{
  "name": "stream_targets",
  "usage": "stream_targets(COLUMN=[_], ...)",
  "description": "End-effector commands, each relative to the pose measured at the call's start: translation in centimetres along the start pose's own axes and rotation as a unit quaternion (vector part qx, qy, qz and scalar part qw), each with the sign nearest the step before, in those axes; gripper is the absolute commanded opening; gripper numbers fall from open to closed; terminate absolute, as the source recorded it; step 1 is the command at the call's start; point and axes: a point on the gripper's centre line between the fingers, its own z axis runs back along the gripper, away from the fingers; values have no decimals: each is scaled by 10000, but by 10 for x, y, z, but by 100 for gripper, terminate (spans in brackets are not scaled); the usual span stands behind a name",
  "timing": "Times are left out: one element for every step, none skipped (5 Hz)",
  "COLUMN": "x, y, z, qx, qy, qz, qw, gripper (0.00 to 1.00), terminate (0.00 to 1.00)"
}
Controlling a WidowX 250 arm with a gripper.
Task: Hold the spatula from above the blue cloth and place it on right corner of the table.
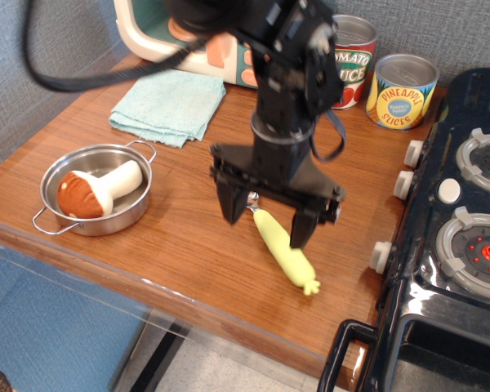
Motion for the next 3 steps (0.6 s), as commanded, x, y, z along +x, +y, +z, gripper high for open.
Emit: stream_targets(x=[-12,-12,-12], y=[8,8,8], z=[35,35,35], qx=[-71,-71,-71], qy=[-222,-222,-222], qz=[-39,-39,-39], qw=[9997,9997,9997], gripper=[100,100,100], terminate=[0,0,100])
